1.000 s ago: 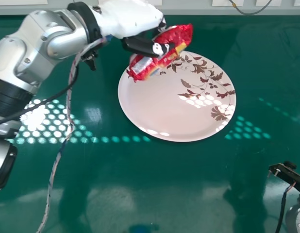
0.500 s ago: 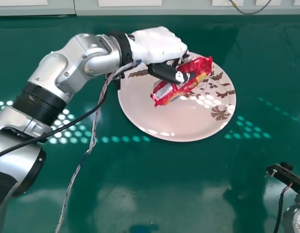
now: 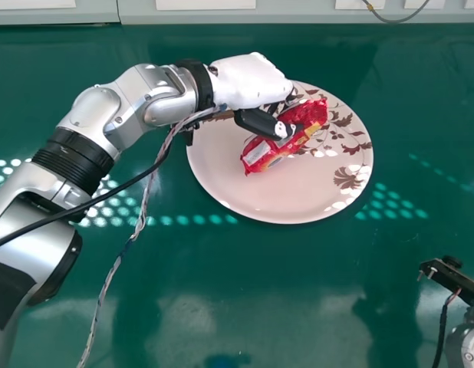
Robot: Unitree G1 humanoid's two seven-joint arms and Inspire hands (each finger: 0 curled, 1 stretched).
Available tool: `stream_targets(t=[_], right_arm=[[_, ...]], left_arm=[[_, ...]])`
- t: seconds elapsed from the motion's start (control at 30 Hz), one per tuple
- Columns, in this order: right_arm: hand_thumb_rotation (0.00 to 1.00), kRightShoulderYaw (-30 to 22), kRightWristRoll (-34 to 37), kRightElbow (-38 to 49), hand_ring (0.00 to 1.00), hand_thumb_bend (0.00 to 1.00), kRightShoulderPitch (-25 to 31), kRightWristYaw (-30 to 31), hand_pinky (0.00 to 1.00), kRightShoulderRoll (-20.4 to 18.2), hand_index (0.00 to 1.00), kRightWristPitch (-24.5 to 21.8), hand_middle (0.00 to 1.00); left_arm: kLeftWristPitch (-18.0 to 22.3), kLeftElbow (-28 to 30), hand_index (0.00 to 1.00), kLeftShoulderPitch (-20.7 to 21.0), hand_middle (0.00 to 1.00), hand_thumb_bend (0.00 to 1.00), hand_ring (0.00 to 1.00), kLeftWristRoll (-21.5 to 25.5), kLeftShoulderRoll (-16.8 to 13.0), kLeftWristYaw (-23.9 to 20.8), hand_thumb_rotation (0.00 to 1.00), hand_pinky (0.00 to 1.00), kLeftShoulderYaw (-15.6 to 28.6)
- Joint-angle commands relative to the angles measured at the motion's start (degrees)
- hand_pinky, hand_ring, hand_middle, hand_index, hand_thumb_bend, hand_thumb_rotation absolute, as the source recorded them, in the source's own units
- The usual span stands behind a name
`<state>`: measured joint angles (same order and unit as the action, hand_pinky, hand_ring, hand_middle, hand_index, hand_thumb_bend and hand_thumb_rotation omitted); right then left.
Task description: Pick up biscuit and place it in the plate
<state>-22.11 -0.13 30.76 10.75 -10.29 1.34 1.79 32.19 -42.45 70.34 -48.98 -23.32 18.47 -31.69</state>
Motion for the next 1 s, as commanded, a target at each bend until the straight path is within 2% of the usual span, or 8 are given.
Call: stream_targets(t=[0.0,0.27,0.3,0.4,0.43,0.53,0.77,0.97], right_arm=[[0.25,-0.08,-0.08,0.56,0.74,0.51,0.31,-0.37,0.64,-0.27,0.74,0.22,0.77],[0.25,-0.38,0.18,0.40,0.73,0.52,0.32,-0.40,0.64,-0.23,0.74,0.12,0.77],[0.27,-0.41,0.17,0.36,0.73,0.52,0.32,-0.39,0.65,-0.20,0.74,0.05,0.77],[0.26,-0.57,0.36,0.06,0.73,0.52,0.29,-0.19,0.65,0.00,0.74,0.27,0.77],[0.25,-0.62,0.40,-0.02,0.74,0.51,0.31,-0.09,0.65,0.10,0.75,0.36,0.77],[0.26,-0.72,0.27,0.05,0.73,0.52,0.34,-0.16,0.65,0.11,0.74,0.25,0.77],[0.25,-0.75,0.28,0.42,0.73,0.52,0.87,-0.30,0.65,-0.28,0.74,0.11,0.77],[0.25,-1.00,0.50,0.37,0.73,0.53,1.68,-0.26,0.65,-0.50,0.74,0.28,0.76]], left_arm=[[-0.27,0.51,0.56,1.84,0.51,0.46,0.40,0.35,0.37,-0.01,0.00,0.27,-0.06],[-0.59,2.33,0.53,2.94,0.52,0.47,0.41,-3.64,-0.58,-1.95,0.00,0.30,-2.01],[-1.02,3.24,0.61,3.35,0.58,0.67,0.48,-5.23,-1.06,-1.44,0.03,0.36,-2.76],[-2.85,6.19,0.88,2.88,0.92,0.94,0.90,-6.76,-1.94,0.35,0.40,0.76,-2.59],[-3.35,6.96,0.95,2.58,0.97,0.98,0.96,-6.79,-2.13,0.69,0.51,0.87,-2.40],[-4.24,8.65,1.00,1.92,1.00,1.00,1.00,-7.13,-2.86,-0.08,0.66,0.97,-2.46],[-3.02,12.61,0.98,0.41,1.00,1.00,1.00,-8.06,-6.19,-5.88,0.74,0.92,-1.47],[-1.20,17.78,0.84,-3.25,0.87,0.91,0.87,-5.19,-10.63,-10.61,0.58,0.70,2.83]])
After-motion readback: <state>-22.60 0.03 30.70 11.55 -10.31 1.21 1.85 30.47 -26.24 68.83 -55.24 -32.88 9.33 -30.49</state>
